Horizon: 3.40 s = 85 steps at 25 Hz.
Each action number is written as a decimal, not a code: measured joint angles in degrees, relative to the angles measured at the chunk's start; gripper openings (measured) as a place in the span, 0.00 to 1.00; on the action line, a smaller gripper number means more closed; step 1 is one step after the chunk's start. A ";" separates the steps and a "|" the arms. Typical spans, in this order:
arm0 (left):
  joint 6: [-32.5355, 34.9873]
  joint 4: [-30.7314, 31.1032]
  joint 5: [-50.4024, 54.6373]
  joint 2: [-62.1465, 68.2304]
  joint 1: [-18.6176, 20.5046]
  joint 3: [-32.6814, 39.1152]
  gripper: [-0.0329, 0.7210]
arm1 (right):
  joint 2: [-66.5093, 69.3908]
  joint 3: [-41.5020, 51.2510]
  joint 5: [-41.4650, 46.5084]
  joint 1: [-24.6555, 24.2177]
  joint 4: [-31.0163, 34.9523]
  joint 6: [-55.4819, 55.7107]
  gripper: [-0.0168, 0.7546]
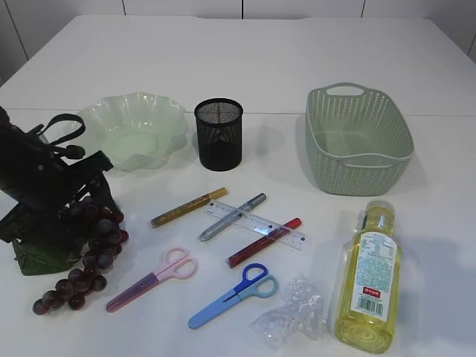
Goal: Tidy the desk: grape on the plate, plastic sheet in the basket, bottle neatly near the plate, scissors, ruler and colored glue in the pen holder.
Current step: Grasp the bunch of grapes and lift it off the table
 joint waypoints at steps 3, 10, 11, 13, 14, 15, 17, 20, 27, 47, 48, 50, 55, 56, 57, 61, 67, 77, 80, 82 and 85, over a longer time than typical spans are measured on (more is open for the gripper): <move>0.00 0.00 -0.09 1.19 -0.76 -2.90 0.82 | 0.00 0.00 -0.21 0.00 0.00 0.00 0.71; -0.08 0.59 6.08 6.00 -1.96 -9.57 0.82 | 0.00 0.00 -0.32 0.00 0.00 0.00 0.71; -0.08 1.37 6.93 6.02 -1.96 -9.71 0.82 | 0.00 0.00 -0.32 0.00 0.00 0.00 0.71; -0.23 3.10 8.72 6.02 -1.96 -9.95 0.82 | 0.00 0.00 -0.22 0.00 0.00 0.00 0.71; -0.77 4.37 9.75 6.02 -1.96 -9.95 0.82 | 0.00 0.00 -0.22 0.00 0.00 0.00 0.71; -1.33 5.80 10.71 6.02 -1.96 -9.95 0.82 | 0.00 0.00 -0.22 0.00 0.00 -0.10 0.71; -1.85 8.56 12.90 6.02 -1.96 -9.95 0.82 | 0.00 0.00 -0.22 0.00 0.00 -0.10 0.71; -2.20 10.77 13.40 6.02 -1.96 -9.95 0.82 | 0.00 0.00 -0.33 0.00 0.00 -0.73 0.71; -2.25 9.56 10.76 6.12 -1.96 -10.08 0.82 | 0.00 0.00 -0.90 0.00 0.00 -0.73 0.71; -2.33 7.72 4.92 10.16 -2.04 -10.40 0.81 | 0.00 0.00 -1.14 0.00 0.00 -0.73 0.71; -2.33 7.72 4.66 10.16 -2.04 -10.40 0.79 | 0.00 0.00 -1.14 0.00 0.00 -0.73 0.71; -2.33 7.83 4.63 10.16 -2.04 -10.40 0.73 | 0.00 0.00 -1.24 0.00 0.00 -0.73 0.71; -2.33 8.32 4.50 11.03 -2.04 -10.53 0.55 | 0.00 0.00 -1.24 0.00 0.00 -0.73 0.71; -2.33 8.55 4.50 11.18 -2.04 -10.63 0.53 | 0.00 0.00 -1.24 0.00 0.00 -0.73 0.71; -2.33 8.60 4.50 11.23 -2.04 -10.63 0.50 | 0.00 0.00 -1.24 0.00 0.00 -0.73 0.71; -1.56 9.06 4.42 11.36 -2.04 -10.74 0.37 | 0.00 0.00 -1.24 0.00 0.00 -0.73 0.71; 5.24 10.16 6.21 11.45 -2.04 -11.11 0.26 | 0.00 0.00 -1.24 0.00 0.00 -0.73 0.71; 12.26 19.07 26.46 11.75 -2.04 -21.54 0.23 | 0.00 0.00 -1.35 0.00 0.00 -0.73 0.71; 13.26 19.07 31.53 11.75 -2.04 -26.71 0.23 | 0.12 0.00 -1.35 0.00 -0.25 -0.73 0.71; 13.84 19.07 32.17 11.75 -2.04 -29.86 0.23 | 0.12 0.00 -1.35 0.00 -0.63 -0.73 0.71; 14.27 19.07 32.30 11.75 -2.04 -32.59 0.23 | 0.12 0.00 -1.35 0.00 -1.70 -0.73 0.71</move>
